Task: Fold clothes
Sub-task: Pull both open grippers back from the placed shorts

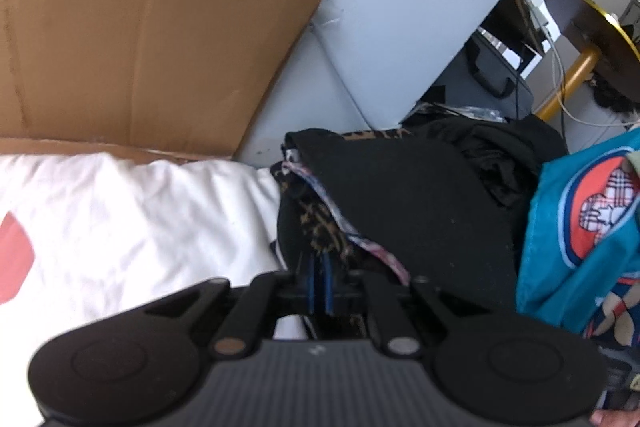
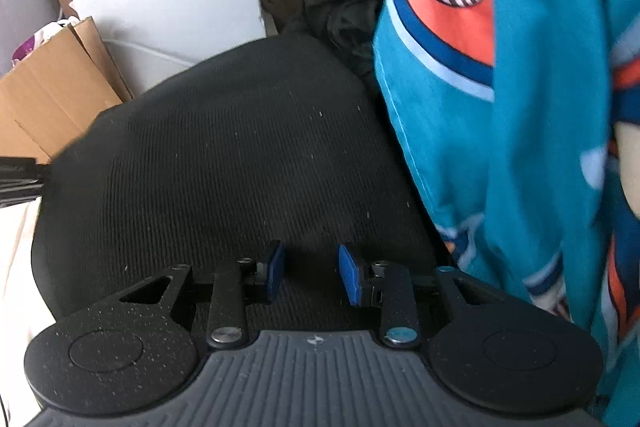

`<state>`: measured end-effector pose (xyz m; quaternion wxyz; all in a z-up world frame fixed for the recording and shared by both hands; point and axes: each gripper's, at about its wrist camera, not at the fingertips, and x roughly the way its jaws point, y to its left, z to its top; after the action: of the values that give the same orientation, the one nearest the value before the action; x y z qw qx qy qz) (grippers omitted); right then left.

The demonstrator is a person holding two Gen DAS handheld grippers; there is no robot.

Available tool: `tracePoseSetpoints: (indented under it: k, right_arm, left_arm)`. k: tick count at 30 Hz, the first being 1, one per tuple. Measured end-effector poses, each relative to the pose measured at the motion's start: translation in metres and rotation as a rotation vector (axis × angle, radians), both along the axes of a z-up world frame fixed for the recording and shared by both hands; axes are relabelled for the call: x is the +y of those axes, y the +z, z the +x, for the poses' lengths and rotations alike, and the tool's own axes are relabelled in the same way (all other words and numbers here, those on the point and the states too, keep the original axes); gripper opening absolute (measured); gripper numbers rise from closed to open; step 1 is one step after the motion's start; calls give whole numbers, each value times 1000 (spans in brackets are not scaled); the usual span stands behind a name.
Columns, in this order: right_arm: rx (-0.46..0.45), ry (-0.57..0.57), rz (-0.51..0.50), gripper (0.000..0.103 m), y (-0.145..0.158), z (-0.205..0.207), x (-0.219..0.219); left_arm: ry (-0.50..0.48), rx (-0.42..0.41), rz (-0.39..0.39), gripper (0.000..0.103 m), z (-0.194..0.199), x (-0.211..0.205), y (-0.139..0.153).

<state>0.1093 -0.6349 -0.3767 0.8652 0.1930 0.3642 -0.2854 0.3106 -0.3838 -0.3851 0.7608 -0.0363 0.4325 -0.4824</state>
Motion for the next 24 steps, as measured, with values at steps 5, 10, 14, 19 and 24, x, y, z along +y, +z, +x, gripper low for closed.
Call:
tracePoseSetpoints:
  k: [5, 10, 14, 19, 24]
  right_arm:
    - [22, 11, -2, 39, 4, 2, 6]
    - [-2, -43, 70, 49, 11, 10, -2]
    - [24, -45, 82, 63, 21, 17, -1]
    - [44, -65, 143, 78, 42, 8, 8]
    - [68, -54, 203, 86, 70, -5, 21]
  left_arm:
    - [27, 18, 45, 39, -9, 26, 7]
    - [47, -3, 122, 71, -19, 48, 47]
    - [144, 47, 155, 87, -23, 83, 85]
    - [122, 38, 243, 89, -37, 109, 131]
    - [136, 36, 281, 90, -54, 140, 177]
